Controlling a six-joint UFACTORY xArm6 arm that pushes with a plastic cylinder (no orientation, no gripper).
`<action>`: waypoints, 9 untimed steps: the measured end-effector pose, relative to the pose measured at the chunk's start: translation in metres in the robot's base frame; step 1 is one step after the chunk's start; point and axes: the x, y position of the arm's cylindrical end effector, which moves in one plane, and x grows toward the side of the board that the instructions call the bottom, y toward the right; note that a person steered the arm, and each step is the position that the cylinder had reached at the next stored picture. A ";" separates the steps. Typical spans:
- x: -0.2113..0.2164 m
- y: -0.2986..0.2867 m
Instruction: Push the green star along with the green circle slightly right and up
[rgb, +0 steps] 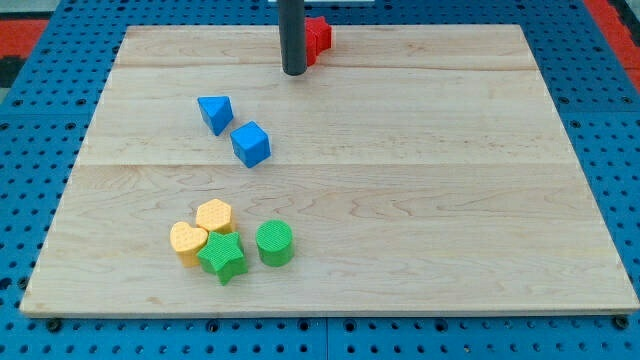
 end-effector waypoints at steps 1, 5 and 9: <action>0.000 -0.030; 0.028 -0.116; 0.299 -0.178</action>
